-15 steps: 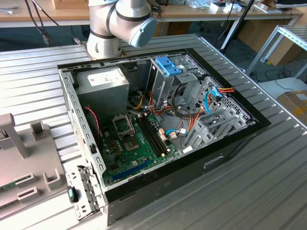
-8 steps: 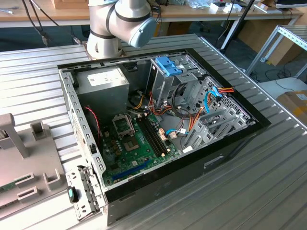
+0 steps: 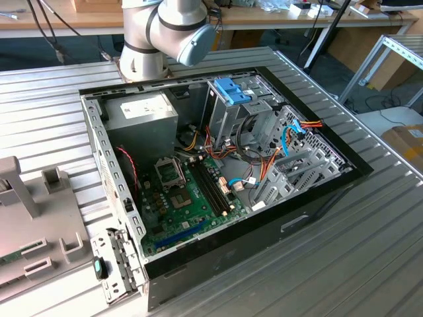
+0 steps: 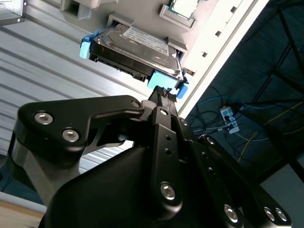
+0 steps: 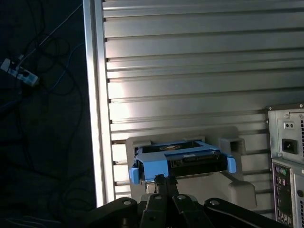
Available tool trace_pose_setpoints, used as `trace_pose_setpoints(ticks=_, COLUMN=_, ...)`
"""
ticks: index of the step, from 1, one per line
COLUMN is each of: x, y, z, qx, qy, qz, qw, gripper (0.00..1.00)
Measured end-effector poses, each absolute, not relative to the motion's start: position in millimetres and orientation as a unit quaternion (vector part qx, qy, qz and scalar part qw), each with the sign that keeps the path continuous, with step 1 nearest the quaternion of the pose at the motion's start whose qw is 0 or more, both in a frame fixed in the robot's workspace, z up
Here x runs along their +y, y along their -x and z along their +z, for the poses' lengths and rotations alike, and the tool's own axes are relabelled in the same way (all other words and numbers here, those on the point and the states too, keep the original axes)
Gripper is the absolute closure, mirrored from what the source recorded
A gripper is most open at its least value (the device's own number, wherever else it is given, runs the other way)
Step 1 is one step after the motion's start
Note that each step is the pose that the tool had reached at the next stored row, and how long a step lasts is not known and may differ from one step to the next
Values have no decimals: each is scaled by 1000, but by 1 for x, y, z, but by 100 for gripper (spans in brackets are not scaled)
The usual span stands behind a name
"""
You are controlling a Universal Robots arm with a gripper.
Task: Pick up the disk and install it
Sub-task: 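Reach for the disk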
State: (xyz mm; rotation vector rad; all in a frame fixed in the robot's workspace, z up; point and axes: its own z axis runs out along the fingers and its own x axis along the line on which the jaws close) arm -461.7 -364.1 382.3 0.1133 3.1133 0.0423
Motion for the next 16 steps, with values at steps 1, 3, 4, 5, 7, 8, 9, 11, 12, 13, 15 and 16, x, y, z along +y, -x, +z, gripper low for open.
trace_pose_setpoints(ticks=1, x=-364, y=462, z=382, qx=999, qy=-36, qz=13, qw=7, gripper=89)
trace_pose_setpoints(ticks=3, x=-364, y=462, z=382, qx=999, qy=-37, qz=13, qw=1, gripper=89)
trace_pose_setpoints(ticks=4, x=-364, y=462, z=382, qx=999, qy=-37, qz=13, qw=1, gripper=89)
trace_pose_setpoints(ticks=5, x=-364, y=462, z=382, qx=999, qy=-37, qz=13, qw=1, gripper=89)
trace_pose_setpoints(ticks=7, x=-364, y=462, z=382, qx=999, qy=-37, qz=13, qw=1, gripper=89)
trace_pose_setpoints(ticks=8, x=-364, y=462, z=381, qx=999, qy=-36, qz=13, qw=1, gripper=89)
trace_pose_setpoints(ticks=9, x=-364, y=462, z=381, qx=999, qy=-36, qz=13, qw=1, gripper=89)
trace_pose_setpoints(ticks=11, x=-364, y=462, z=380, qx=999, qy=-37, qz=13, qw=1, gripper=89)
trace_pose_setpoints(ticks=12, x=-364, y=461, z=380, qx=999, qy=-37, qz=13, qw=1, gripper=89)
trace_pose_setpoints(ticks=13, x=-364, y=461, z=380, qx=999, qy=-37, qz=13, qw=1, gripper=89)
trace_pose_setpoints(ticks=15, x=-364, y=461, z=380, qx=999, qy=-37, qz=13, qw=1, gripper=89)
trace_pose_setpoints(ticks=16, x=-364, y=461, z=380, qx=999, qy=-36, qz=13, qw=1, gripper=89)
